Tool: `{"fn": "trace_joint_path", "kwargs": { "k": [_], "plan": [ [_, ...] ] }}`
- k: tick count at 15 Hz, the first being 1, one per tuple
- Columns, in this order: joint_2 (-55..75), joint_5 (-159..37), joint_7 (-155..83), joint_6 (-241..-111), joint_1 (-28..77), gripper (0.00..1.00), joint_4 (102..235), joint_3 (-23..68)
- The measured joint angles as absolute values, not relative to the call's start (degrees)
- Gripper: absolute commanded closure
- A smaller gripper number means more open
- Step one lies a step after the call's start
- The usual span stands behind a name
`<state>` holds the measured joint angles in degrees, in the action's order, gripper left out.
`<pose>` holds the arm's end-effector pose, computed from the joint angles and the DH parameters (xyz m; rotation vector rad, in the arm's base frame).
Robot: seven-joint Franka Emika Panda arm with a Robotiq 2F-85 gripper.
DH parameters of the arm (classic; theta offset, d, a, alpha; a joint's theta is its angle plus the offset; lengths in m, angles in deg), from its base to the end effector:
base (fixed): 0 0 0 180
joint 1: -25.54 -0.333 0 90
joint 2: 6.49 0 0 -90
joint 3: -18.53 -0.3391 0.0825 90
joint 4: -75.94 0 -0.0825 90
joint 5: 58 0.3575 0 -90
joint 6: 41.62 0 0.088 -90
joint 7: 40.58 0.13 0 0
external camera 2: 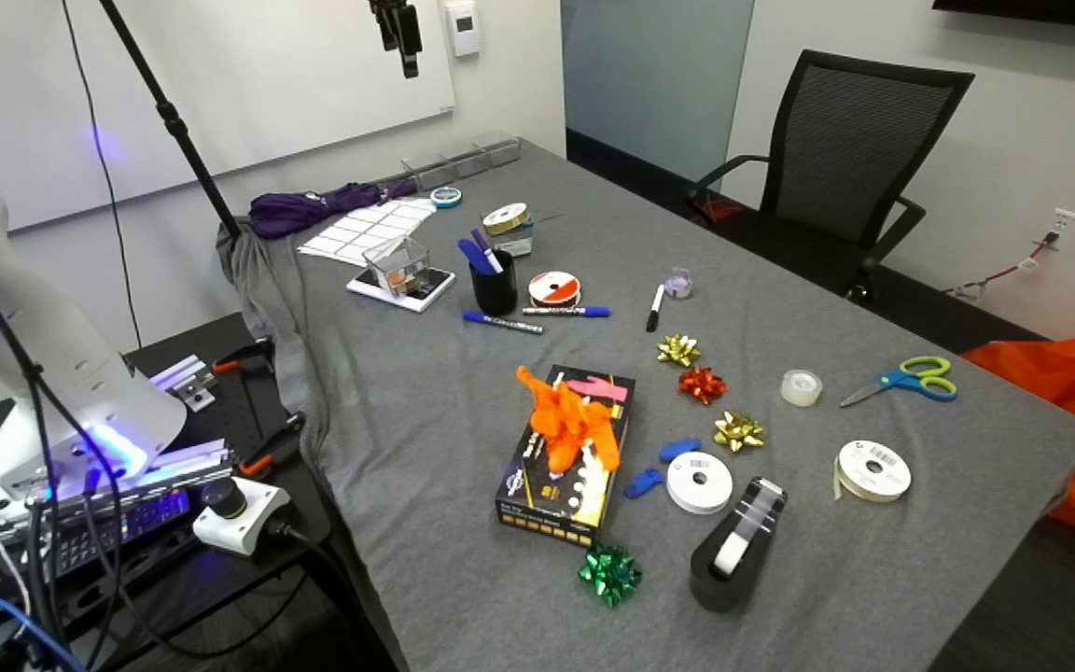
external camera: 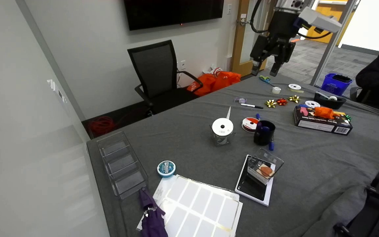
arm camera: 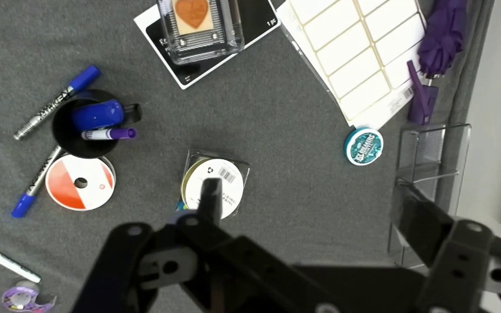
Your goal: Remove the white disc from the middle container.
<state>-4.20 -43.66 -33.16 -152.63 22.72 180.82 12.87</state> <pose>0.5499 0.1037 0.5209 -2.8924 0.0926 -0.0477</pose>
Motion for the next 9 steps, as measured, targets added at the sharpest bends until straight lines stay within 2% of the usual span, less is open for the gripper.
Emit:
{"fn": "trace_joint_path", "kwargs": {
  "k": [9],
  "plan": [
    [10.59, -41.12, -50.03, -157.04, 26.86, 0.0, 173.32, 16.91]
  ]
}}
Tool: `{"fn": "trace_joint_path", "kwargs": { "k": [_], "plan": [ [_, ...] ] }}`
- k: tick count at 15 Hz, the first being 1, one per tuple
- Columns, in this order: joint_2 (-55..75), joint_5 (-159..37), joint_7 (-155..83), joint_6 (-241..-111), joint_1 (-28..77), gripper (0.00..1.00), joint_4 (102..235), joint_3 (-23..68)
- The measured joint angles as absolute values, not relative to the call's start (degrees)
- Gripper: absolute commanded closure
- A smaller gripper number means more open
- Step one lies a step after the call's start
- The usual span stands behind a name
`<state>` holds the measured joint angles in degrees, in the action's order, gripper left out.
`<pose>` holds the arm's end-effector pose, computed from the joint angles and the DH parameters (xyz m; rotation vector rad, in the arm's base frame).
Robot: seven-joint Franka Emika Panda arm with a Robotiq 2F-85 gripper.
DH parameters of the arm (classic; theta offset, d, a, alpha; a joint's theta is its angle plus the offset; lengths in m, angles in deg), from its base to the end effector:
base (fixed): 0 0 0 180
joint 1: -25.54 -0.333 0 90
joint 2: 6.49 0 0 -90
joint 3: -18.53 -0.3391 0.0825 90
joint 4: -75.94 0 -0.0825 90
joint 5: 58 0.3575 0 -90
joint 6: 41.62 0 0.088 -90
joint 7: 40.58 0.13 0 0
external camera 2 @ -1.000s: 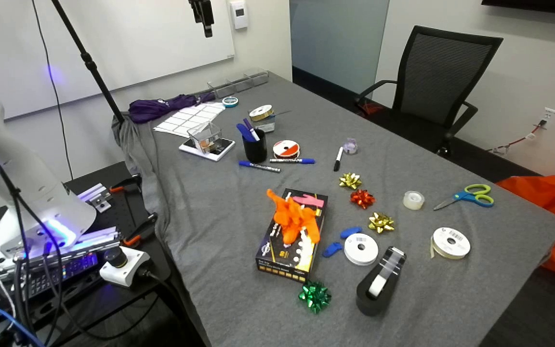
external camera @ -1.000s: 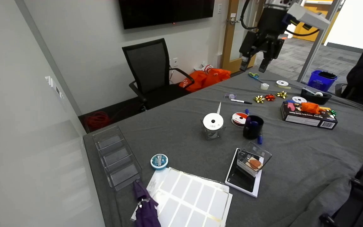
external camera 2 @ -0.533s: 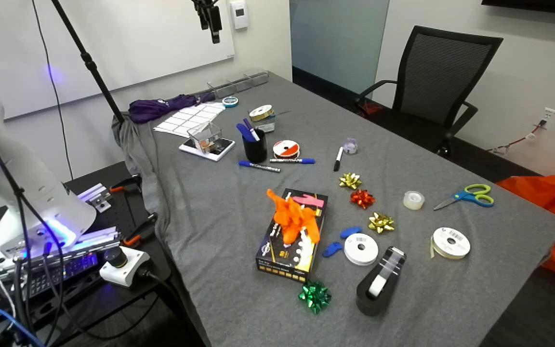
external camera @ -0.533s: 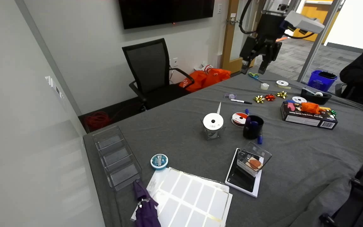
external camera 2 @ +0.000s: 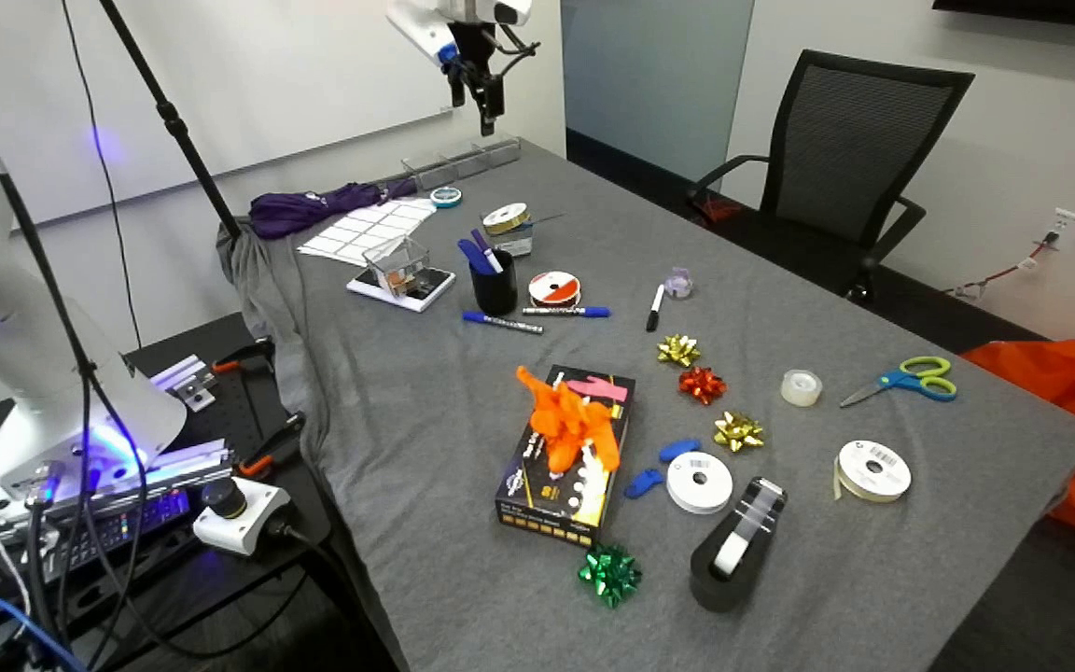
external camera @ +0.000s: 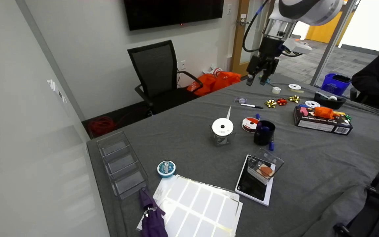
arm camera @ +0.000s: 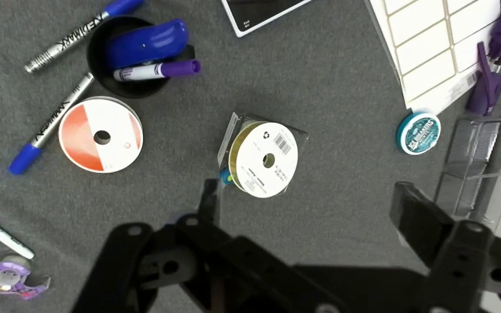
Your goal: Remove the white disc from the middle container.
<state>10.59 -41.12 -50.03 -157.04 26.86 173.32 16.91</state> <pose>0.6295 0.0248 0.4349 -2.8673 -0.0628 -0.0553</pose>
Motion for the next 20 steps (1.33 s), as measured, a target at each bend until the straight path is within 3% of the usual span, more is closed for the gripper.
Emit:
{"fn": "trace_joint_path", "kwargs": {
  "k": [20],
  "plan": [
    [29.51, -30.56, -63.02, -154.34, 32.83, 0.0, 160.86, 13.82]
  ]
}}
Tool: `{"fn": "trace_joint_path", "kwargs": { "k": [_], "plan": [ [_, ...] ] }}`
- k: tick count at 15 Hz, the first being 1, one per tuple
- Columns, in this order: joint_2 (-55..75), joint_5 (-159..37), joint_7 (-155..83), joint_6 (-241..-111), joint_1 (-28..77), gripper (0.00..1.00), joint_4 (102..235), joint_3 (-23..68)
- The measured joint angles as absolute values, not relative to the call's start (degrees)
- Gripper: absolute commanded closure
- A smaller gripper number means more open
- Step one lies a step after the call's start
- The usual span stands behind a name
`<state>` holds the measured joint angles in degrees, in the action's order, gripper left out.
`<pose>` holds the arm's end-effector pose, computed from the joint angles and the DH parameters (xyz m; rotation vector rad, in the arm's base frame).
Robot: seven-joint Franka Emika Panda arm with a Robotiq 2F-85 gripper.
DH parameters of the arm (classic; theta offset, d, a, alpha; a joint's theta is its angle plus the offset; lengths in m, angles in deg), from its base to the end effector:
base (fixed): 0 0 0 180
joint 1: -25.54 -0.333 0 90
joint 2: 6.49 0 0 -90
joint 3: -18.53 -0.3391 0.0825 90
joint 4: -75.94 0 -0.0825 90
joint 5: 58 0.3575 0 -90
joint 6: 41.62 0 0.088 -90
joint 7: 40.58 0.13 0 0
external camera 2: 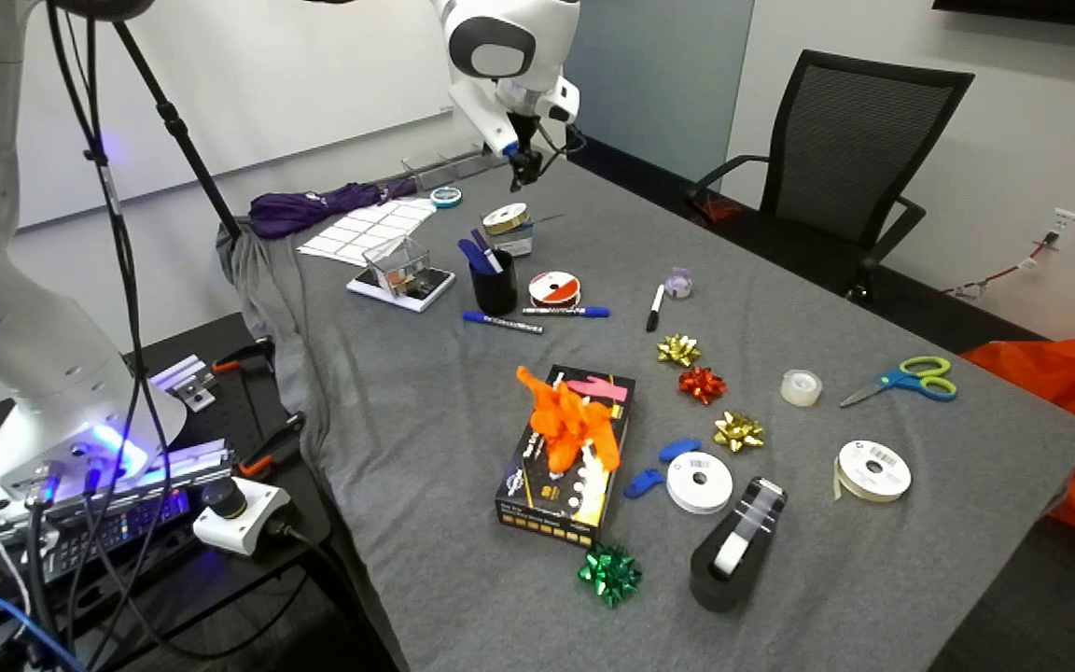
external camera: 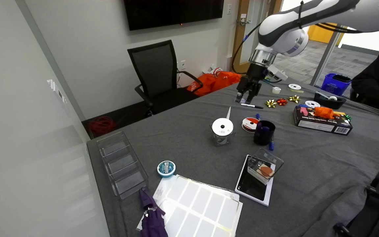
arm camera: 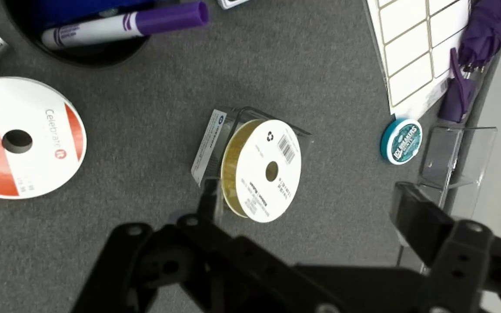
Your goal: Remove the white disc from the middle container.
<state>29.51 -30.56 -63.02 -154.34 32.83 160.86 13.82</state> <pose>0.6899 -0.0014 0.3160 -2.6418 -0.1502 0.0456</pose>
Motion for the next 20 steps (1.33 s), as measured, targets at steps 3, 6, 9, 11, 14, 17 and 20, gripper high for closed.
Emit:
{"fn": "trace_joint_path", "kwargs": {
  "k": [3, 6, 9, 11, 14, 17, 20],
  "plan": [
    [29.65, -30.61, -62.83, -154.3, 32.83, 0.0, 160.75, 13.68],
    [29.65, -30.62, -62.78, -154.3, 32.83, 0.0, 160.67, 13.64],
    [29.91, -30.6, -62.86, -154.59, 32.93, 0.0, 160.67, 13.62],
    [30.77, -30.15, -63.6, -155.9, 33.41, 0.0, 160.69, 13.49],
    [33.22, -26.24, -66.75, -159.44, 35.29, 0.0, 160.73, 12.04],
    [36.06, -20.94, -71.26, -161.81, 37.66, 0.0, 160.76, 9.84],
    [38.38, -16.85, -74.77, -162.2, 38.9, 0.0, 160.81, 8.68]
  ]
}}
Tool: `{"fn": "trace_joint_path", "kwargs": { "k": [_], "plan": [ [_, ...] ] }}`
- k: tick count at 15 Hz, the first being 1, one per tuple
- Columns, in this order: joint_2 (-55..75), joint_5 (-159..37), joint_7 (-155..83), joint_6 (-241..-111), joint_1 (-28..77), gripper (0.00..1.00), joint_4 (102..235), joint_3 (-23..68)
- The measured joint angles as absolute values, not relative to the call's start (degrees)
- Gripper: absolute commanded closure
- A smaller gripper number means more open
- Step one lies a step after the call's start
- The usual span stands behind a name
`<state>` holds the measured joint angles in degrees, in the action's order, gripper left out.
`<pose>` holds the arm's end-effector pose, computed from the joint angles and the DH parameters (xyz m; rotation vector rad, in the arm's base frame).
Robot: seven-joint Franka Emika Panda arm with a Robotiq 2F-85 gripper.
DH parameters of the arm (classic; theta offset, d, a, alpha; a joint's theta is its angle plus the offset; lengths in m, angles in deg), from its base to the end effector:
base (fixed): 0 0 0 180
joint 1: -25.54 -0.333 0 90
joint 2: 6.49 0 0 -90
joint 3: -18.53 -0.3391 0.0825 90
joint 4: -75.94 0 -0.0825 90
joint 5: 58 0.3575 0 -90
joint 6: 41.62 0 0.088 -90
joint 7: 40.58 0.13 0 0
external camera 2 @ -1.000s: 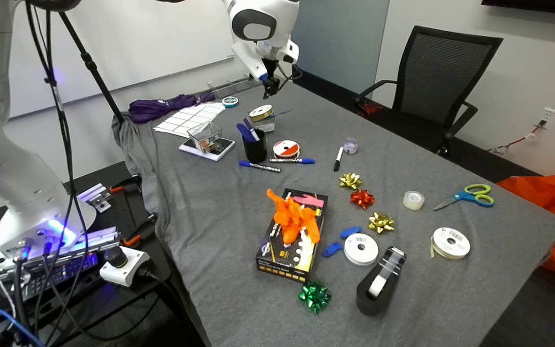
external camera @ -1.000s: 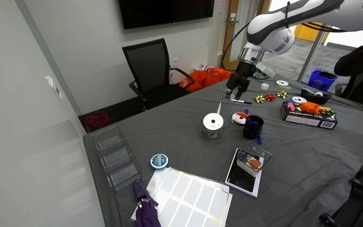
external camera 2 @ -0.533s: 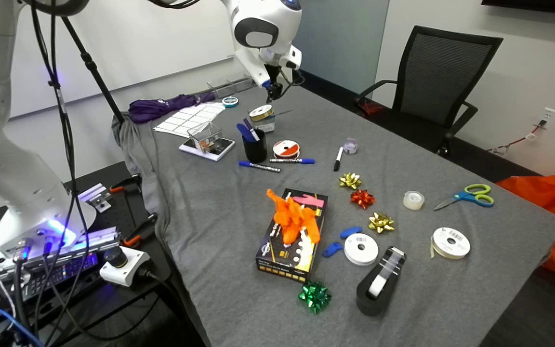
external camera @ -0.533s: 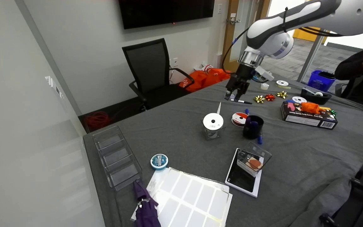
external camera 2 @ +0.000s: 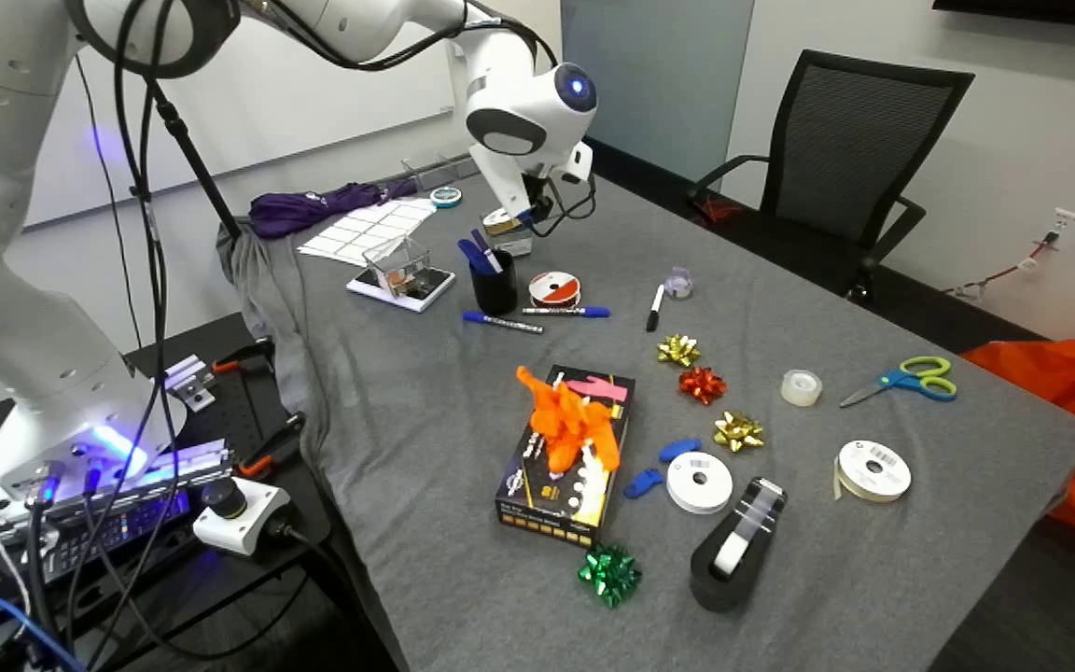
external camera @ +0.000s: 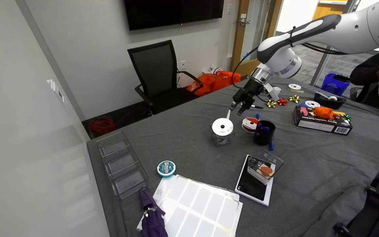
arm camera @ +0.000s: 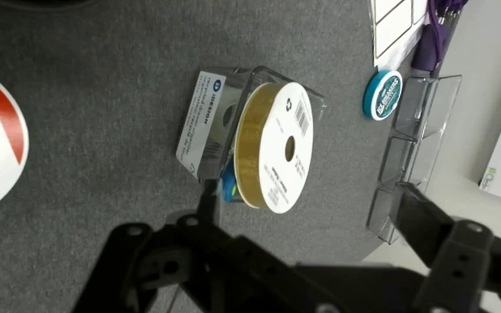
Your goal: Remove the white disc from the middle container.
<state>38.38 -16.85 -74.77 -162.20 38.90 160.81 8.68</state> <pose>0.7049 -0.0212 0.2317 -2.4197 -0.0755 -0.1061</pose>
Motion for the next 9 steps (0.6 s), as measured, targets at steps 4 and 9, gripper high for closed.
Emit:
{"fn": "trace_joint_path", "kwargs": {
  "k": [4, 9],
  "plan": [
    [40.76, -13.72, -76.88, -166.85, 38.21, 0.0, 161.02, 7.83],
    [42.72, -12.48, -77.32, -175.31, 35.89, 0.0, 161.24, 6.97]
  ]
}}
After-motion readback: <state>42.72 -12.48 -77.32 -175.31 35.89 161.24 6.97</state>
